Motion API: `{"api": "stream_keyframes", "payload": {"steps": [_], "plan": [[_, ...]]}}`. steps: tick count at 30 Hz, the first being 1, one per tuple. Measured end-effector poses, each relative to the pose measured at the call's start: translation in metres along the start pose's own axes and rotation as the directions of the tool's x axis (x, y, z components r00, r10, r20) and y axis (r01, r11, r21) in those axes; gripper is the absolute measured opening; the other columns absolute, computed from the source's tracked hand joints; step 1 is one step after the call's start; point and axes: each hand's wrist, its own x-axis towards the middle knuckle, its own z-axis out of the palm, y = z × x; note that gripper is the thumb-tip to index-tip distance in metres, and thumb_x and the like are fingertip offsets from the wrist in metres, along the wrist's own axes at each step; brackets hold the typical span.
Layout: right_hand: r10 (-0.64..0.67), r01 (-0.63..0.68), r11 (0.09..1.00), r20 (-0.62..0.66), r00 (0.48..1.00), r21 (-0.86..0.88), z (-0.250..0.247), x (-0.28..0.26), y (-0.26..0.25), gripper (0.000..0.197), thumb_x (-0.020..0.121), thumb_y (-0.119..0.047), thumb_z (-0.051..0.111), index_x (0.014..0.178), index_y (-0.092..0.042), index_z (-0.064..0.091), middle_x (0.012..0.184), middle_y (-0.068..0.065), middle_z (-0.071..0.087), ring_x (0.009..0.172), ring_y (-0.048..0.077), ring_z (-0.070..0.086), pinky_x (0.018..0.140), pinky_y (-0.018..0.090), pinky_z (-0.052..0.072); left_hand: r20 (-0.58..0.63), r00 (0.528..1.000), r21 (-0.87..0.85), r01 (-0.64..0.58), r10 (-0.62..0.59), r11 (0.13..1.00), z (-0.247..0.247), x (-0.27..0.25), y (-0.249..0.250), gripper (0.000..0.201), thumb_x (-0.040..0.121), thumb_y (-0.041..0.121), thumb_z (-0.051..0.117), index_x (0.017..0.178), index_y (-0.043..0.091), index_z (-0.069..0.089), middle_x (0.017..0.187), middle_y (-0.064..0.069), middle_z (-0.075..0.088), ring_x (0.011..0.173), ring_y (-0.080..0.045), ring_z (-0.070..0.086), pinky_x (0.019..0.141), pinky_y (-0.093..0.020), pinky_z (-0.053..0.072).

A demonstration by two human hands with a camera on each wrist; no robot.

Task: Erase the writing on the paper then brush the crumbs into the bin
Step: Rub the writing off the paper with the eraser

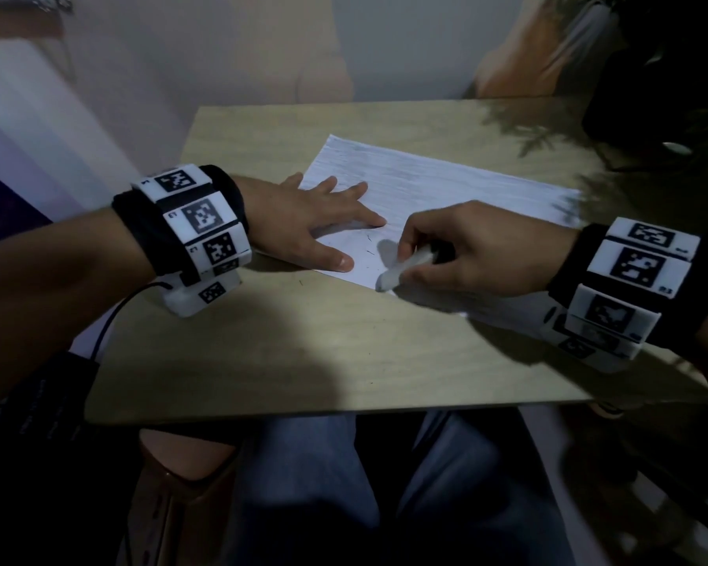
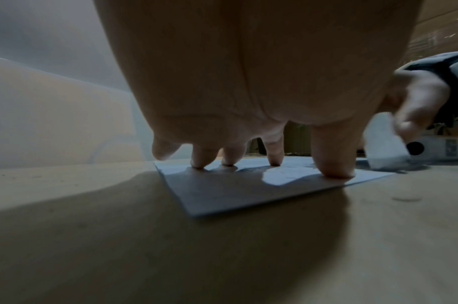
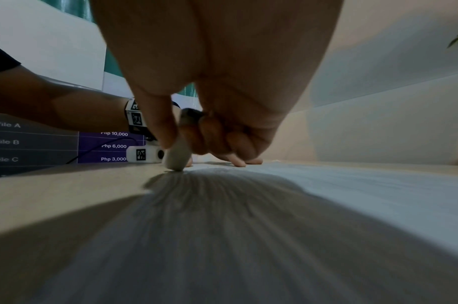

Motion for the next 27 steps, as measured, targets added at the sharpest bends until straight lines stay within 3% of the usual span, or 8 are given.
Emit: {"api": "stream_keyframes", "payload": {"steps": [3,5,8,12,16,21,25,27], "plan": [[0.042,-0.054,0.996,-0.167,0.985,-0.069,-0.0016,0.0029,0.0034,0.036,0.079,-0.058,0.063,0.094,-0.025,0.061,0.085,-0.009,0.067,0.078,0.011,0.06,0.07,0.033,0.048,0.006,1.0,0.003,0.0,0.0,1.0,0.0001,-0.0012,0.0013,0.08,0.082,0.079,0.04,0.153,0.061,0.007,0.168,0.014,-0.02,0.155,-0.018,-0.019,0.124,-0.049,-0.013],[0.018,-0.026,0.998,-0.134,0.991,-0.065,0.0003,0.0024,0.0022,0.028,0.081,-0.05,0.067,0.093,-0.025,0.059,0.082,-0.009,0.065,0.075,0.009,0.059,0.067,0.028,0.047,-0.002,1.0,0.004,-0.001,0.001,1.0,0.001,-0.0023,0.0006,0.078,0.085,0.077,0.042,0.153,0.061,0.007,0.168,0.013,-0.02,0.155,-0.018,-0.018,0.124,-0.049,-0.013],[0.007,-0.007,1.0,-0.016,1.0,-0.002,0.0019,-0.0002,-0.0027,0.028,0.079,-0.051,0.068,0.091,-0.027,0.058,0.081,-0.012,0.064,0.074,0.005,0.058,0.064,0.019,0.043,-0.008,1.0,0.009,0.0,0.0,1.0,0.0012,-0.002,0.0005,0.076,0.089,0.074,0.044,0.155,0.059,0.008,0.168,0.013,-0.02,0.156,-0.018,-0.017,0.124,-0.049,-0.012],[0.045,-0.06,0.995,-0.17,0.985,-0.085,-0.0009,0.002,0.0011,0.036,0.08,-0.058,0.059,0.091,-0.024,0.058,0.082,-0.008,0.065,0.075,0.015,0.06,0.068,0.037,0.049,-0.017,1.0,0.005,-0.009,0.009,1.0,0.0015,-0.0016,-0.0009,0.074,0.092,0.07,0.047,0.154,0.059,0.008,0.168,0.013,-0.019,0.156,-0.018,-0.017,0.124,-0.05,-0.012],[-0.008,0.008,1.0,0.006,1.0,0.025,0.0013,-0.0007,-0.0025,0.03,0.078,-0.054,0.065,0.091,-0.027,0.059,0.084,-0.011,0.065,0.076,0.005,0.058,0.068,0.025,0.044,-0.016,1.0,0.012,-0.004,0.004,1.0,0.0014,-0.0013,0.0,0.075,0.092,0.07,0.046,0.155,0.057,0.009,0.169,0.013,-0.019,0.156,-0.019,-0.016,0.124,-0.05,-0.012],[0.034,-0.044,0.997,-0.157,0.987,-0.062,-0.0013,0.0025,0.0023,0.042,0.076,-0.061,0.057,0.094,-0.023,0.061,0.085,-0.008,0.066,0.079,0.014,0.061,0.069,0.033,0.048,-0.022,1.0,-0.002,-0.004,0.004,1.0,0.0013,-0.001,0.0003,0.073,0.093,0.069,0.047,0.155,0.058,0.009,0.169,0.013,-0.019,0.156,-0.019,-0.017,0.124,-0.05,-0.012],[-0.012,0.011,0.999,0.026,1.0,0.049,0.0013,-0.0016,-0.0025,0.042,0.073,-0.064,0.058,0.092,-0.027,0.061,0.086,-0.01,0.067,0.079,0.008,0.06,0.071,0.027,0.047,-0.022,1.0,-0.002,-0.005,0.005,1.0,0.0015,-0.0006,0.0012,0.072,0.094,0.068,0.048,0.155,0.058,0.009,0.169,0.013,-0.018,0.156,-0.019,-0.017,0.124,-0.051,-0.012],[0.028,-0.027,0.999,-0.038,0.999,0.029,0.0008,0.0006,0.0,0.047,0.071,-0.069,0.058,0.092,-0.027,0.062,0.086,-0.01,0.066,0.08,0.009,0.06,0.07,0.028,0.047,-0.022,1.0,-0.001,-0.005,0.005,1.0,0.0015,0.0001,0.0006,0.072,0.094,0.069,0.048,0.154,0.059,0.009,0.169,0.013,-0.019,0.156,-0.019,-0.017,0.124,-0.05,-0.012]]}}
